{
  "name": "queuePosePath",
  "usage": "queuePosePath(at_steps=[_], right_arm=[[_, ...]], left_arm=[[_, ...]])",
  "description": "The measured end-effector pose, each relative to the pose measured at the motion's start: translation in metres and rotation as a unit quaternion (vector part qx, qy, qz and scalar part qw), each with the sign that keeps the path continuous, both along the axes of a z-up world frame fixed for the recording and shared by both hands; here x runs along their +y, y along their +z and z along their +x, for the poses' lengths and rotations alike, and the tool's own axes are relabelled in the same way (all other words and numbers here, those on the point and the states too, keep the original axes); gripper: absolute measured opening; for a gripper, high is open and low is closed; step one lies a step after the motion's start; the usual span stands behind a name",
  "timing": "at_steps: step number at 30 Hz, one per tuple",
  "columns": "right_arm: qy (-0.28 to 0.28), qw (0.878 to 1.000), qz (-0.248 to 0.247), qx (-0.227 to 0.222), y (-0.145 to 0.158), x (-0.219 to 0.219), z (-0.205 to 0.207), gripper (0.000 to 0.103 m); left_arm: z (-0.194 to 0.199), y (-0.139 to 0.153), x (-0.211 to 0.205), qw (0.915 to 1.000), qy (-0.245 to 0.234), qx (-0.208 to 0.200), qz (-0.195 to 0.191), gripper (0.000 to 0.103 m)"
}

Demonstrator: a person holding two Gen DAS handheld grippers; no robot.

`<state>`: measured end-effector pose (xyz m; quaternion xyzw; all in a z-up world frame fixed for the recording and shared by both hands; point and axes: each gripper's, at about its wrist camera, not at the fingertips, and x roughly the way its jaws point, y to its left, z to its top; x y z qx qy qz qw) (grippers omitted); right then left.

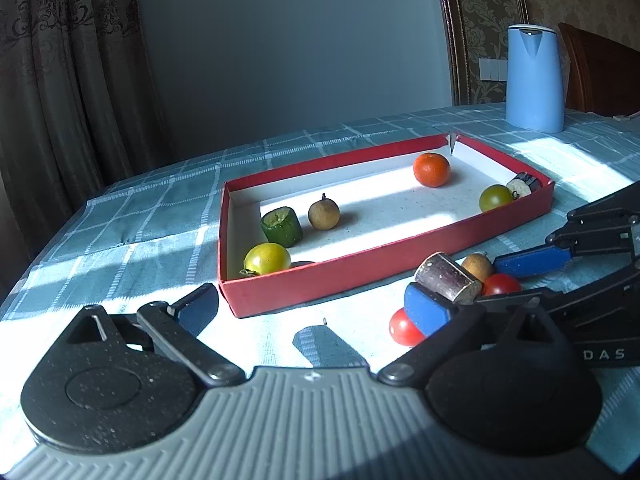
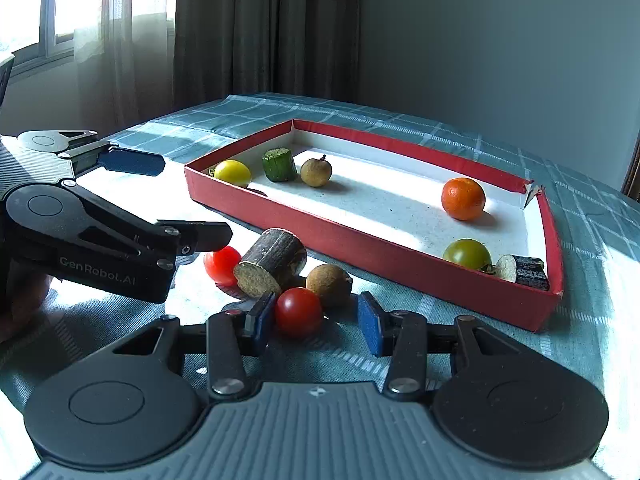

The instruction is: Organize fruits

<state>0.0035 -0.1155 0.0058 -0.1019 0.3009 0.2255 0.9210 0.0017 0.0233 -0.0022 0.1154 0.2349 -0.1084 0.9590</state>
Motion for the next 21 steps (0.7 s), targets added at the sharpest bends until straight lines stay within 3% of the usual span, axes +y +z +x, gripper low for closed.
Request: queuePosePath(at_steps=[5,7,14,21], right_arm=[[-0.033,0.999,0.011,-0.006,0.002,-0.014,0.001,0.028],[-0.048,0.999,0.013,0.000,0.001,-0.020,0.003,0.027],[-0.053,0.999,0.007,0.004,-0.001,-0.023,0.003,0.027],[-0.058,0.998,0.008,0.009,-0.003,-0.025,0.004,0.027]], left_arm=[[-0.001,0.000,0.000,1.0000,-0.006,0.000,-0.003,0.099],[-0.007,0.001,-0.001,0.9995,-0.031,-0.006,-0.001,0.099],[-0.003,-0.007,-0.014,0.9978,-0.057,0.020,0.029,0.099],[-0.001,-0.010,-0.029,0.9951,-0.068,0.017,0.070,0.095]])
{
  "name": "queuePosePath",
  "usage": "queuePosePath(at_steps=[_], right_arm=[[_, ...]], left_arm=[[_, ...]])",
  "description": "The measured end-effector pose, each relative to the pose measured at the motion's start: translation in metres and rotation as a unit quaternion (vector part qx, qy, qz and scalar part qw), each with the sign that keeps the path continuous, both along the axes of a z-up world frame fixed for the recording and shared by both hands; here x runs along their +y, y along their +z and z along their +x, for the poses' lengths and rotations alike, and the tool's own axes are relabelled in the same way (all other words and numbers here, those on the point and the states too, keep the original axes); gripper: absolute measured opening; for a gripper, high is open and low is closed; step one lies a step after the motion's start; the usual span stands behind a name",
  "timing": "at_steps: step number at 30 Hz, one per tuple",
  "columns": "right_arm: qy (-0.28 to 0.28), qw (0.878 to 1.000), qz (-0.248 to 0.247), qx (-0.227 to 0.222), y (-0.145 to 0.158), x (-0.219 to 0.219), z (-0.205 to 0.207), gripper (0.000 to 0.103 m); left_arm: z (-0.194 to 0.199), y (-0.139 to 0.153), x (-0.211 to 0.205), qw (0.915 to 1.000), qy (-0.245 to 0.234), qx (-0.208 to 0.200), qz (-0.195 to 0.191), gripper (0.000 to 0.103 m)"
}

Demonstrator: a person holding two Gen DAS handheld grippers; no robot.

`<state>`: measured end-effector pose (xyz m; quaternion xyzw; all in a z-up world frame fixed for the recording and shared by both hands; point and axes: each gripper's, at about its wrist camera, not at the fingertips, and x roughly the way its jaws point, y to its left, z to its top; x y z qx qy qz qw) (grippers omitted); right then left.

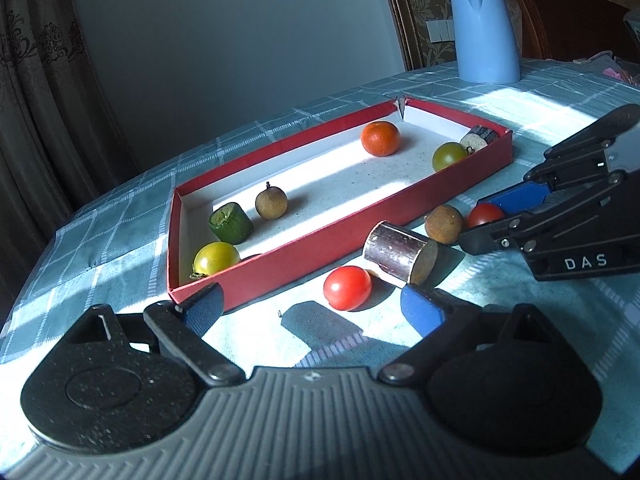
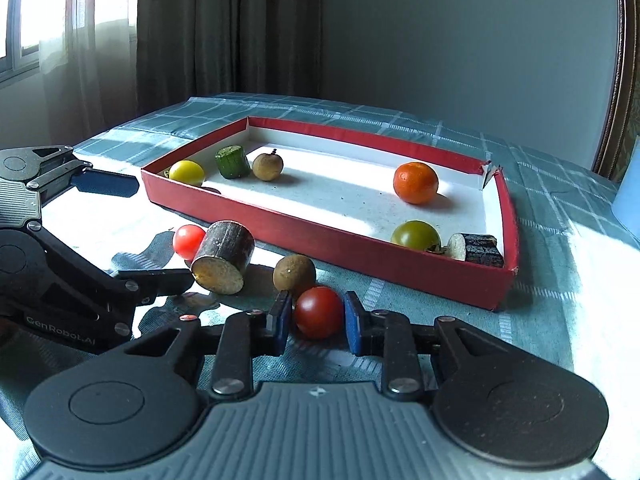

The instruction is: Organize fruits

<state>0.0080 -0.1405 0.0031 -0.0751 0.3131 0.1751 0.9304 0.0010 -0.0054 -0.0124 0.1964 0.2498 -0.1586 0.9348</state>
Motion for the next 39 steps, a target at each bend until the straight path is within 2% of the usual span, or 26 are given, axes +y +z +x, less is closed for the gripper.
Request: queuePosePath(at_steps=[4,11,15,17,19,23,27,30,34,39], right_arm=[[0.000,1.000,0.001,0.002,0.000,0.000,0.000,0.027],[0.000,1.000,0.001,0.002,0.000,0.000,0.000,0.027],[0.000,1.000,0.001,0.002,0.000,0.000,0.000,0.027],[0.000,1.000,0.001,0.002,0.000,0.000,0.000,0.027],[0.000,1.000,0.000,0.001,0.000,0.000,-0.001,0.027],[0.000,1.000,0.002,0.002,0.000,0.001,-0.001,0.027],[0.000,1.000,0.001,0.002,0.000,0.001,-0.001,0.027],[0.000,1.000,0.001,0.002,0.000,0.001,-0.001,0.027],[0.000,1.000,0.000,0.001,0.000,0.001,-0.001,0.027],[0.000,1.000,-0.002,0.000,0.000,0.002,-0.001,0.027]], left_arm=[[0.011,-0.002,-0.008,0.9997,-0.005,-0.003,0.024,0.087],[0.015,-0.006,-0.017,0.9981,-0.020,-0.029,0.051,0.082],[0.008,-0.005,-0.016,0.9980,-0.022,-0.034,0.048,0.066],[0.006,-0.005,-0.018,0.9974,-0.021,-0.043,0.053,0.066],[0.005,-0.005,-0.019,0.9973,-0.019,-0.043,0.056,0.059],[-0.005,-0.002,-0.016,0.9975,-0.035,-0.044,0.041,0.059],[0.001,-0.006,-0.019,0.9980,-0.034,-0.021,0.048,0.060],[-0.003,-0.005,-0.017,0.9984,-0.041,-0.015,0.036,0.047],[-0.001,-0.005,-0.016,0.9986,-0.043,-0.005,0.028,0.045],[0.013,0.000,0.001,0.9971,-0.041,0.049,-0.040,0.041]])
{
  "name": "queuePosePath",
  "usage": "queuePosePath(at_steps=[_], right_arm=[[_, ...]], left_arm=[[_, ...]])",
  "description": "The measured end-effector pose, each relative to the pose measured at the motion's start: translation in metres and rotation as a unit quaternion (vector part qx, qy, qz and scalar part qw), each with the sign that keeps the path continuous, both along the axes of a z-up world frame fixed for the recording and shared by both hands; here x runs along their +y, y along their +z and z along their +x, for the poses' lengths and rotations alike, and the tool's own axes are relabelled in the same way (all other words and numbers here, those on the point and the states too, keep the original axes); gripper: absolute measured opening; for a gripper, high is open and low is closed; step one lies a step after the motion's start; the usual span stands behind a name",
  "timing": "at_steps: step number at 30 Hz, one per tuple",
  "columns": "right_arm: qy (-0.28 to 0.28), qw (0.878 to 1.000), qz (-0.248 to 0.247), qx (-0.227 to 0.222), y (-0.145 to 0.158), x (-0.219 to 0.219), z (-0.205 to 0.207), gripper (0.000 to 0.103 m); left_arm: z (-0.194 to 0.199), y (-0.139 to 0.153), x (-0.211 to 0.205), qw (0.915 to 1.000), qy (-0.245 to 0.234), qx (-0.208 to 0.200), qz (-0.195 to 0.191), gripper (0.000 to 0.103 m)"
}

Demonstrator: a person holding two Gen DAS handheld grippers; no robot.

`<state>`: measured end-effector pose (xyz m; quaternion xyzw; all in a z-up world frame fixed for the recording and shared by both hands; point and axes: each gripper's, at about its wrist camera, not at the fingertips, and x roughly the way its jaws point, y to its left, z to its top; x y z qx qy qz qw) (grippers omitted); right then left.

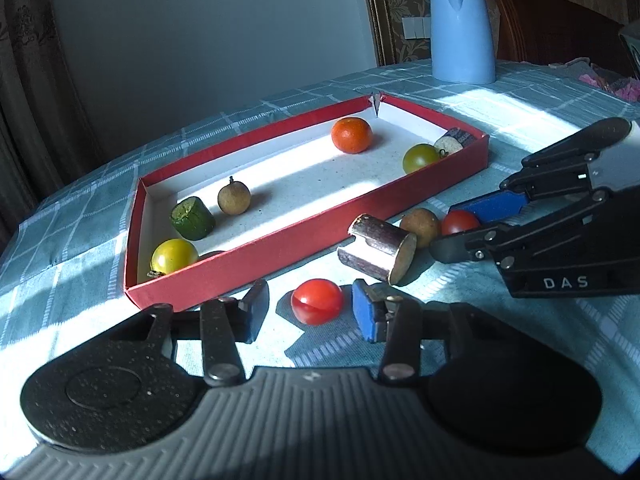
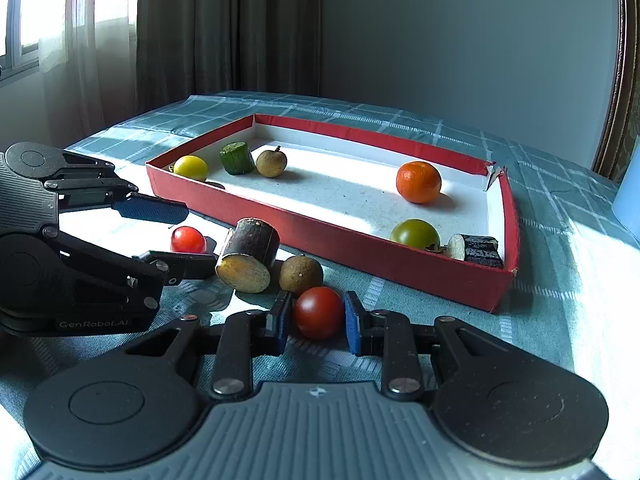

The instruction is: Organize fruits

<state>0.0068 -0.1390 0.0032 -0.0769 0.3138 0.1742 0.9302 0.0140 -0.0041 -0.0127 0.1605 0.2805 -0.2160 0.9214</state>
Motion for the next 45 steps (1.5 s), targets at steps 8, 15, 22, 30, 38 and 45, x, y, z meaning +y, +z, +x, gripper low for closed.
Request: queuePosePath(at_steps=[8,15,22,30,38,45], right_arm=[[0.000,1.000,-0.001,-0.001,0.000,0.001,0.000,0.027],[0.000,1.000,-0.005,-0.003,0.000,0.002,-0.001,0.027],[-0.001,1.000,-0.003,-0.007,0.001,0.002,-0.002,0.027],[-0.007,1.000,0.000,-0.010,0.002,0.001,-0.003,0.027],[-0.016,1.000,0.010,-0.009,0.003,-0.002,-0.002,0.027],[-0.023,1.000,0.014,-0.006,0.004,-0.004,-0.001,0.027]], left_arm=[[0.009,0.001,0.010,0.9988,0.013,0.028,-0.038,0.045],[0.003,0.001,0.005,0.9996,0.020,0.009,-0.019,0.025],[-0.003,0.005,0.010,0.9982,0.051,-0.025,-0.020,0.025],[0.004,0.003,0.011,0.9956,0.091,-0.022,-0.001,0.025],[0.009,0.001,0.016,0.9925,0.121,-0.018,0.006,0.025],[0.009,0.000,0.015,0.9924,0.121,-0.018,0.012,0.025]])
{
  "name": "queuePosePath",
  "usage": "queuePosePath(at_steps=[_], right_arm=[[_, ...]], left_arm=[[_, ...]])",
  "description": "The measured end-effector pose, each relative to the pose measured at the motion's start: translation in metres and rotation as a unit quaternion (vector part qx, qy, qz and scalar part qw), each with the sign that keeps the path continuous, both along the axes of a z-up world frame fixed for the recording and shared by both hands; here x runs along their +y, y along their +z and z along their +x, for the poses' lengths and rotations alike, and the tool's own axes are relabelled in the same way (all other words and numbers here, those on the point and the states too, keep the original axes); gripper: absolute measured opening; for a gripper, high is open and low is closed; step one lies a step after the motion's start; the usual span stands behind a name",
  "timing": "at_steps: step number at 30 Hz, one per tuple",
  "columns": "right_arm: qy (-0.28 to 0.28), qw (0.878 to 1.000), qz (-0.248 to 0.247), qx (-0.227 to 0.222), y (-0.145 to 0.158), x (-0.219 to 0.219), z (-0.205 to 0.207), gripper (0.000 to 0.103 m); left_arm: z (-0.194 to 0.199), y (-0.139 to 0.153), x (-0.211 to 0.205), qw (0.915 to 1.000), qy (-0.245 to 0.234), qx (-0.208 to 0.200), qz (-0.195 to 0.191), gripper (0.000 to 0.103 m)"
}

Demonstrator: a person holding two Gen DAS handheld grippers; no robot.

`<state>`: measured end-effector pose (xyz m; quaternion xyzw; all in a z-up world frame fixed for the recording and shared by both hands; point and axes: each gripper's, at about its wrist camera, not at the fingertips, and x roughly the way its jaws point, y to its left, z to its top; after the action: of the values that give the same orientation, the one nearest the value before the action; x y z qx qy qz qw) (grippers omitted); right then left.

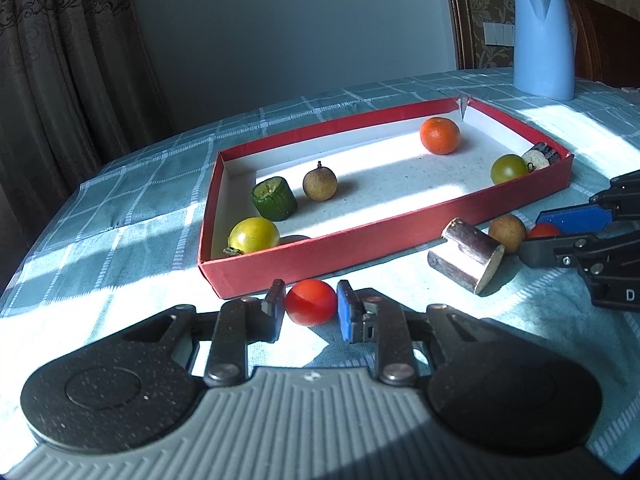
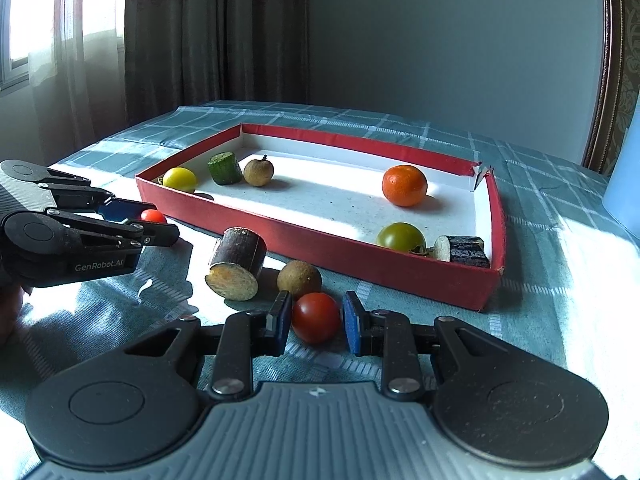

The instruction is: Organize fruits

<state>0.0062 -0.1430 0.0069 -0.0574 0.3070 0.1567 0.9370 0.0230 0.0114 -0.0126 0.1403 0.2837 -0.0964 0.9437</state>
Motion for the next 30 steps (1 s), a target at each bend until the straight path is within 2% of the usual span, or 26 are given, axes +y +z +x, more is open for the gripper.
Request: queuePosePath(at_steps=[30], right_arm=[[-0.028,0.999,0.023,-0.021,0.0068,-0.0072,-0.0004,0.027]], left_arm=[[-0.0033,0.0006,-0.0034,0.9999,-0.010,-0.008,0.005,0.025]])
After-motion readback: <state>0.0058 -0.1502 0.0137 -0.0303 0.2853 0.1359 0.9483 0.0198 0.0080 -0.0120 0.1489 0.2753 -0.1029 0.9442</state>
